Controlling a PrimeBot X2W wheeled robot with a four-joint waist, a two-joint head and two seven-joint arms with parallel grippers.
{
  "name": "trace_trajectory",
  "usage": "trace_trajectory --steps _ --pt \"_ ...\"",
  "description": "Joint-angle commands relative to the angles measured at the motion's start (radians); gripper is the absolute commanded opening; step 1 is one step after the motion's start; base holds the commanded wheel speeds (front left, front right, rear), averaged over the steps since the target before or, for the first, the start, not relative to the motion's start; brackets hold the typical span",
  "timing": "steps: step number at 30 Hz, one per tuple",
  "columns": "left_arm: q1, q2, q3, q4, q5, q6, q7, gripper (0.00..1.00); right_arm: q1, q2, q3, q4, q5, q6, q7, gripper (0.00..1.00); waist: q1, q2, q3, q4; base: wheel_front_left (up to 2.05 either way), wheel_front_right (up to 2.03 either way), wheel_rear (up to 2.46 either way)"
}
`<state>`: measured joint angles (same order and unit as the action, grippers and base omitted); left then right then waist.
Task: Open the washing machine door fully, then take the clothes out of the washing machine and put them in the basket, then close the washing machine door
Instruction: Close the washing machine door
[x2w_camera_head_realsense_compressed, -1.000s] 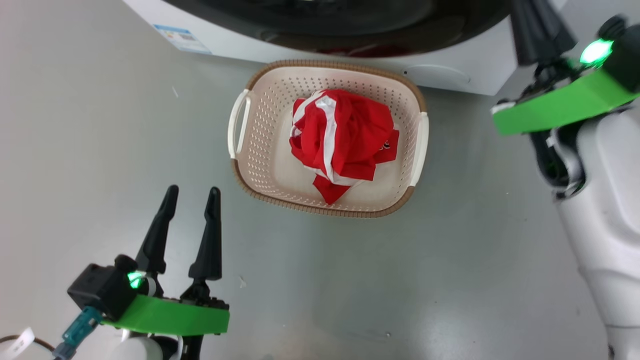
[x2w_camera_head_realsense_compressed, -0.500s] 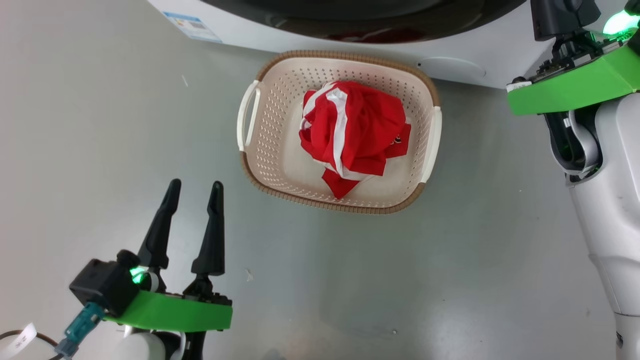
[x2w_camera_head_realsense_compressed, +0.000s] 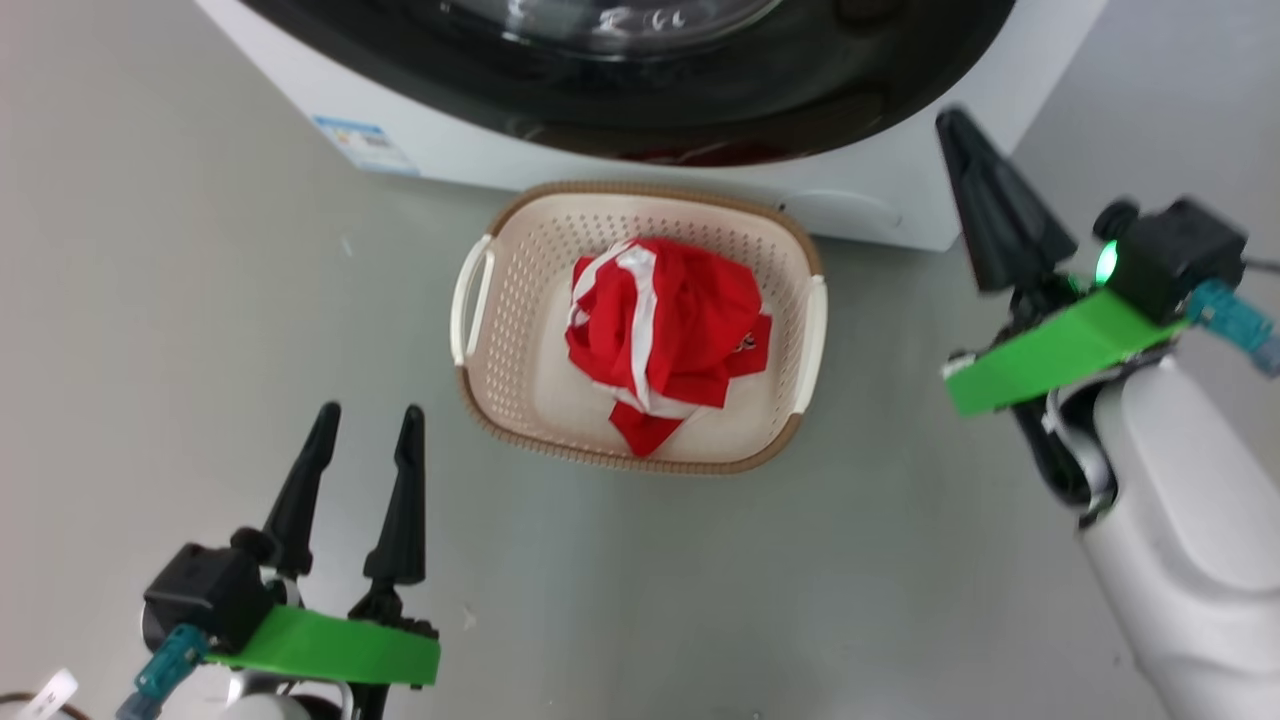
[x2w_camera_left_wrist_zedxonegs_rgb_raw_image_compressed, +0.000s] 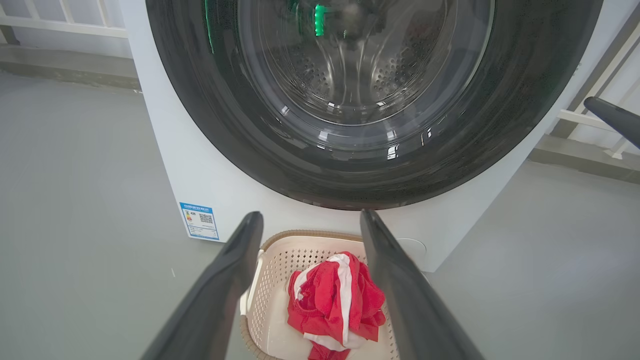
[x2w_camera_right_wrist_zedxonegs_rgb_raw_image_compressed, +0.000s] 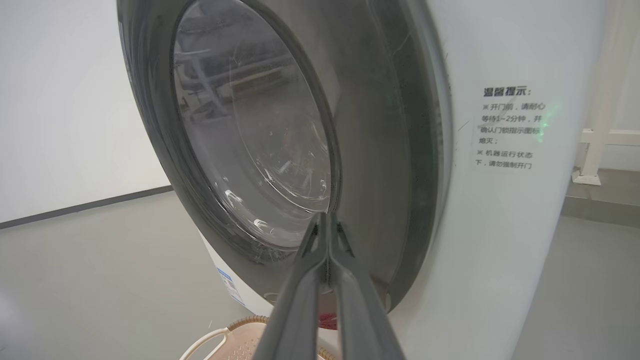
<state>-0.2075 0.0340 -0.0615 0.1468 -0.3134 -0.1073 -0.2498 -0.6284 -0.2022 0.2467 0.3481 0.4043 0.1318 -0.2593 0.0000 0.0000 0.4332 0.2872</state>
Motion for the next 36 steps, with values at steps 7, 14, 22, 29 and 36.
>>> trace_trajectory --steps 7,14,22,29,36 --pt "0.049 0.016 0.076 0.011 0.054 -0.020 -0.012 1.00 0.154 0.022 -0.005 -0.033 0.007 -0.001 -0.002 1.00 0.0000 0.0000 -0.118 -0.078 0.00 0.00 0.00" --pt "0.083 0.016 0.101 0.020 0.080 -0.023 -0.012 1.00 0.258 0.033 -0.022 -0.040 0.009 -0.001 -0.002 1.00 0.0000 0.0000 -0.185 -0.124 0.00 0.00 0.00" --pt "0.140 0.021 0.118 0.031 0.097 -0.023 -0.012 1.00 0.376 0.046 -0.048 -0.040 0.008 -0.001 -0.002 1.00 0.0000 0.0000 -0.257 -0.182 0.00 0.00 0.00" --pt "0.181 0.031 0.146 0.042 0.098 -0.023 -0.012 1.00 0.446 0.046 -0.078 -0.046 0.003 -0.001 -0.002 1.00 0.0000 0.0000 -0.297 -0.235 0.00 0.00 0.00" --pt "0.216 0.038 0.168 0.050 0.093 -0.023 -0.012 1.00 0.492 0.050 -0.093 -0.054 0.000 -0.001 -0.002 1.00 0.0000 0.0000 -0.336 -0.277 0.00 0.00 0.00"
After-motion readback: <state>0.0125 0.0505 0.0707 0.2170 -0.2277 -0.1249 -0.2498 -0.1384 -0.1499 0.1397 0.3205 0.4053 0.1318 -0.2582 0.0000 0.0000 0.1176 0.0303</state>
